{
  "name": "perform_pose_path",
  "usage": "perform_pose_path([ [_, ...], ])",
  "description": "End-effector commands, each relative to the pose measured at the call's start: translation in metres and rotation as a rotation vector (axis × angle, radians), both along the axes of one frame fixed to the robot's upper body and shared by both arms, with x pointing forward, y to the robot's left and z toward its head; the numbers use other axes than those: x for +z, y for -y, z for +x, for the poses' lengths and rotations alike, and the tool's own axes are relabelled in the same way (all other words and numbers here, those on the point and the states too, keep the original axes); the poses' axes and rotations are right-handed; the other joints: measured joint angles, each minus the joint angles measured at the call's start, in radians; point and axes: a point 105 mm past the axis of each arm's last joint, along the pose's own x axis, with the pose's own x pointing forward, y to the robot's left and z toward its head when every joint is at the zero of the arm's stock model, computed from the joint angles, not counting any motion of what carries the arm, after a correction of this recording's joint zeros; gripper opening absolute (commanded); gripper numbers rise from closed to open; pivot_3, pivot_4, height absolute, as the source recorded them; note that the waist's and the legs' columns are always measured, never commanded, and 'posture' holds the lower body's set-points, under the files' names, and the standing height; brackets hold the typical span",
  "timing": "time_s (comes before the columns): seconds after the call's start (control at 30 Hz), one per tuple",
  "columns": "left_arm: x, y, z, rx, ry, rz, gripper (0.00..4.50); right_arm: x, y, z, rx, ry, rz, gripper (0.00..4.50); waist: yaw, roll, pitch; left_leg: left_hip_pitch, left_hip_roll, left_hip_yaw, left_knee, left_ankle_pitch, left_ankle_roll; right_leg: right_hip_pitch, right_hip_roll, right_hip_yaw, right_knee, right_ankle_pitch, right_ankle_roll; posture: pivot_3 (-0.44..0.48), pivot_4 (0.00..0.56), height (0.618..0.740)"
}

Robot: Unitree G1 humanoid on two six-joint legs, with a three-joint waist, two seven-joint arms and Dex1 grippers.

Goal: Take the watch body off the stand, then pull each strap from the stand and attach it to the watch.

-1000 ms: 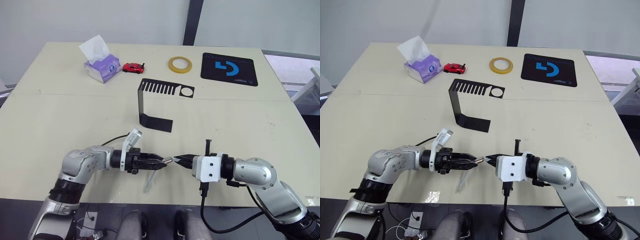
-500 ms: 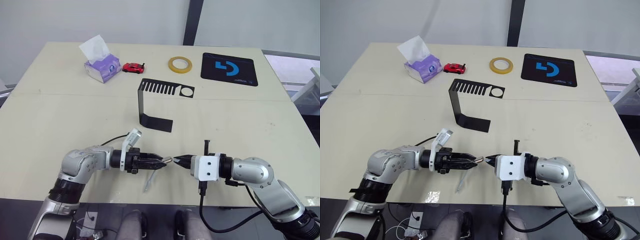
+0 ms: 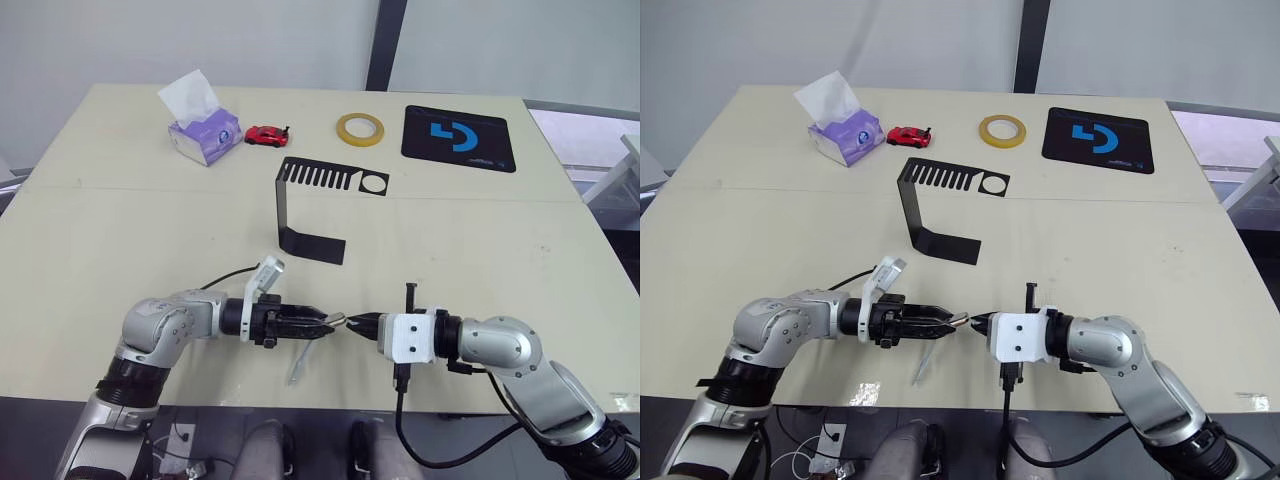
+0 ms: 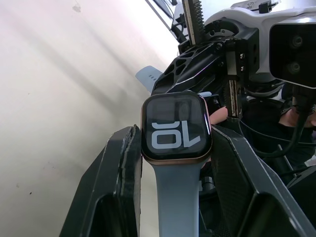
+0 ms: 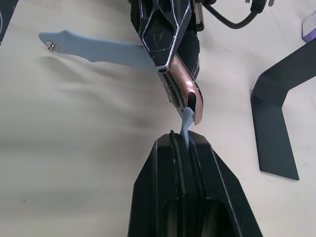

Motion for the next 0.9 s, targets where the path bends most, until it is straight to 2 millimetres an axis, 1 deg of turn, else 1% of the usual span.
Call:
perform_pose_path([
  [0.03,0.0115,0.0157,-0.0133,-0.102,0.041,-0.038,1.63,0.0095,-0.0095,-0.0034,0.036,0.036,0.032,0.0,0.0,0.0,0.0,0.0,0.0,0.0,0.0,0.0,0.0,0.0,0.0,0.0,0.0,0.0,0.0,0.0,0.15,0.74],
  [0.43,0.0069,0.0162,-0.0103,-0.085,0.051,-0.005,1.63,0.0131,-0.0112,-0.0037,0.043,0.047,0.033,0.0,0.0,0.0,0.0,0.0,0.0,0.0,0.0,0.0,0.0,0.0,0.0,0.0,0.0,0.0,0.0,0.0,0.15,0.74],
  [0.9,0.0092,0.0227,-0.0084,-0.078,0.061,-0.003,1.63,0.0117,-0.0129,-0.0024,0.049,0.043,0.015,0.0,0.0,0.0,0.0,0.0,0.0,0.0,0.0,0.0,0.0,0.0,0.0,0.0,0.0,0.0,0.0,0.0,0.15,0.74],
])
